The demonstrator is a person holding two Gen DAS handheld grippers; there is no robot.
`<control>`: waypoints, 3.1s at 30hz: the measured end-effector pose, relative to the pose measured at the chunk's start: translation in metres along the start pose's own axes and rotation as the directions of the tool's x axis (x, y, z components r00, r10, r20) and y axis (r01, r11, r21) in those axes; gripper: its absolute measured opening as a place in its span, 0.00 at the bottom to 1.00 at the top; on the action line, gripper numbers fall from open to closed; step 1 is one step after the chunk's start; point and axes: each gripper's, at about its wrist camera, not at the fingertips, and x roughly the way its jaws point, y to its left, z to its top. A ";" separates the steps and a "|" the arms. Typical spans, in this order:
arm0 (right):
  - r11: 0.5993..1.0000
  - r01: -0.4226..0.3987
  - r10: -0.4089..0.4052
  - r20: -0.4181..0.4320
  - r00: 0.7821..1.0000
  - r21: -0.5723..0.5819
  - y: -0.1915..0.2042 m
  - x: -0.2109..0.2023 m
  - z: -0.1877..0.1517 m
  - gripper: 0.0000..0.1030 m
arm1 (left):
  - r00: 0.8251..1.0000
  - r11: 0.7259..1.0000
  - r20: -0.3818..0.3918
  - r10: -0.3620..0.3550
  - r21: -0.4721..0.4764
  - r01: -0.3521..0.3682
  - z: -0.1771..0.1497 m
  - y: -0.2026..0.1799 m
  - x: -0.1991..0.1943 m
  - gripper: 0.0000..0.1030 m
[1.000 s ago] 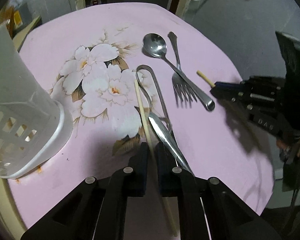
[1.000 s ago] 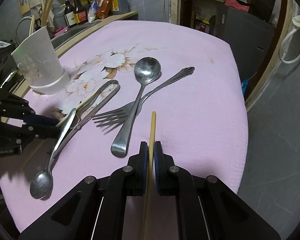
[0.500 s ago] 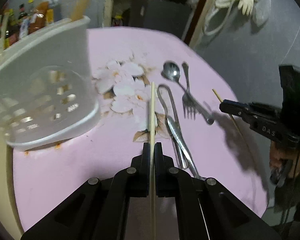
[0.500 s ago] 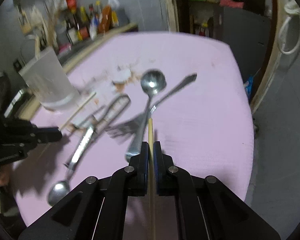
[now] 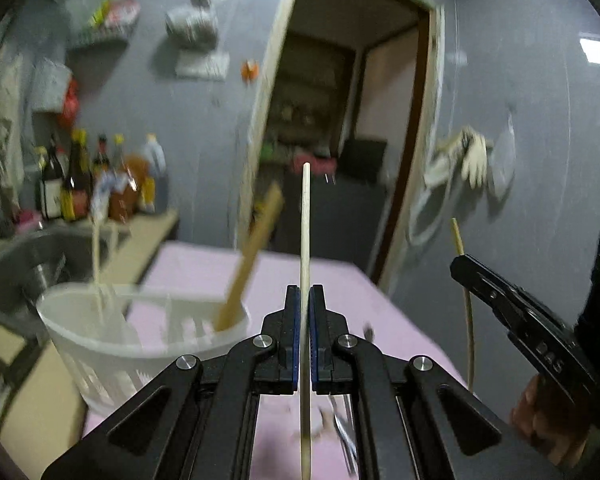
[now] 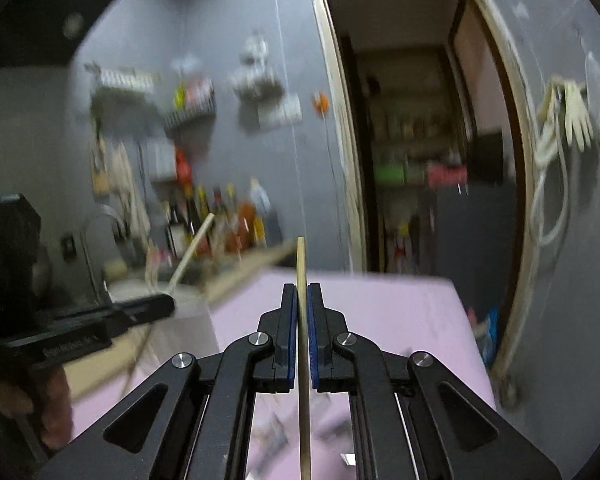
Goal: Organize utensils
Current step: 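Lift the left tool's chopstick over the white holder while the right tool carries its chopstick, then lower the chopsticks into the white holder and open both tools, then move both tools back to the spoons, forks and tongs on the cloth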
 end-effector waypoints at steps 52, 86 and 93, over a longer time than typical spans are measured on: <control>0.978 -0.205 0.207 0.126 0.970 -0.030 0.093 0.141 -0.001 0.05 | 0.949 0.947 0.136 0.285 -0.192 -0.257 -0.009 0.171 0.004 0.03; 0.998 0.038 -0.027 0.200 0.979 -0.054 -0.006 0.007 0.020 0.98 | 0.983 0.995 0.165 0.079 -0.068 -0.068 0.006 0.038 -0.033 0.88; 0.992 0.106 -0.097 0.140 0.985 -0.061 -0.034 -0.013 0.004 1.00 | 0.996 0.998 0.079 0.053 -0.037 -0.050 -0.013 0.018 -0.023 0.91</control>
